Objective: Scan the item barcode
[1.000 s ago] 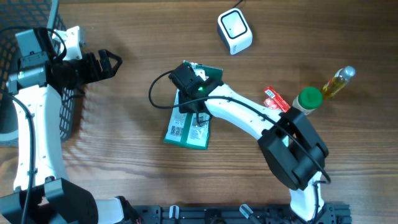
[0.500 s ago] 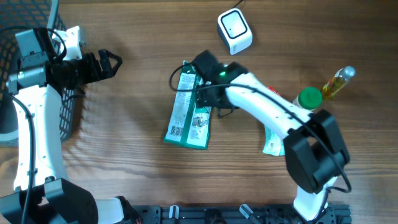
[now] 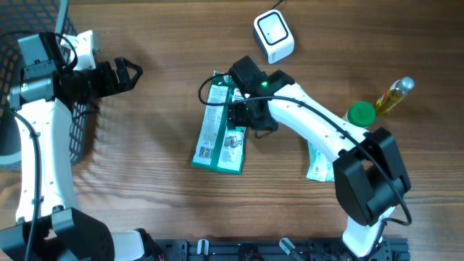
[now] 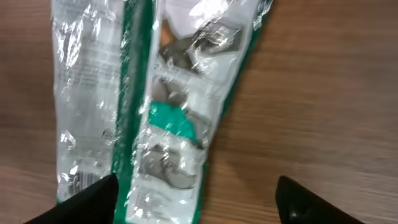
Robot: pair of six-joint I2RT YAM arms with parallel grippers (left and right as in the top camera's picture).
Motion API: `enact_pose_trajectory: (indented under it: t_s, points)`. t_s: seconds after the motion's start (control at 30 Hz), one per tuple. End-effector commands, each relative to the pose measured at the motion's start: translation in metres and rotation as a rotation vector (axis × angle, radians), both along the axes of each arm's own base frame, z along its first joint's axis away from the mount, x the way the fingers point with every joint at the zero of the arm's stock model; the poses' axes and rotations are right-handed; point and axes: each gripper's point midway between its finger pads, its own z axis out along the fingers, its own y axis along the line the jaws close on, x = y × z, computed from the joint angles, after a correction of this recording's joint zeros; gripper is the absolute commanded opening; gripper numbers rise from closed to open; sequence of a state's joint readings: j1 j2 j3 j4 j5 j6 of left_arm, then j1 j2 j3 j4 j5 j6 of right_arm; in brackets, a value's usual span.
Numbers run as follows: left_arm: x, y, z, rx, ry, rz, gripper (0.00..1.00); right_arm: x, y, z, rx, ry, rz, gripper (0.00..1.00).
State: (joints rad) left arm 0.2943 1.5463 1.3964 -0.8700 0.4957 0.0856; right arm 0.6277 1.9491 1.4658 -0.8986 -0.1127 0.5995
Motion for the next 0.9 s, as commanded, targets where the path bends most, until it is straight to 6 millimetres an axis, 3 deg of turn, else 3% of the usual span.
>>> enact_pose_trajectory:
  t_s: [0.0, 0.2, 0.37, 0.53, 0.87]
  points:
    - [0.002, -0.001, 0.001, 0.003, -0.009, -0.017, 1.0, -0.025, 0.019, -0.014, 0.05, 0.049, 0.003, 0.74]
    - [0.002, -0.001, 0.001, 0.003, -0.009, -0.017, 1.0, -0.036, 0.018, -0.042, 0.064, 0.067, -0.086, 0.67]
    - [0.002, -0.001, 0.001, 0.003, -0.009, -0.017, 1.0, -0.033, 0.02, -0.052, 0.091, 0.04, -0.113, 0.58]
    - [0.002, -0.001, 0.001, 0.003, -0.009, -0.017, 1.0, -0.032, 0.017, -0.057, 0.084, 0.028, -0.116, 0.43]
    - [0.018, -0.002, 0.015, -0.023, -0.089, -0.002, 1.0, -0.032, 0.017, -0.058, 0.081, 0.02, -0.11, 0.45]
